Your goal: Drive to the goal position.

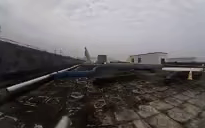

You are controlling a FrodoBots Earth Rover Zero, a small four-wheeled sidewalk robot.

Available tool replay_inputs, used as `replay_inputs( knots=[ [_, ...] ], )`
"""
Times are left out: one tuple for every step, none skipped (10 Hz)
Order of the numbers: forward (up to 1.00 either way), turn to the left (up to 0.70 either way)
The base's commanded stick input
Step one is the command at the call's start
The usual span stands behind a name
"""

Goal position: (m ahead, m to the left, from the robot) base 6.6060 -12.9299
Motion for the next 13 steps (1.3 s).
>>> replay_inputs(
  knots=[
    [0.0, 0.7],
    [0.0, 0.7],
    [0.0, 0.7],
    [0.0, 0.65],
    [0.0, 0.28],
    [0.0, 0.18],
    [0.0, 0.66],
    [0.0, 0.7],
    [0.0, 0.7],
    [0.0, 0.7],
    [0.0, 0.7],
    [0.0, 0.7],
    [0.0, 0.58]
  ],
)
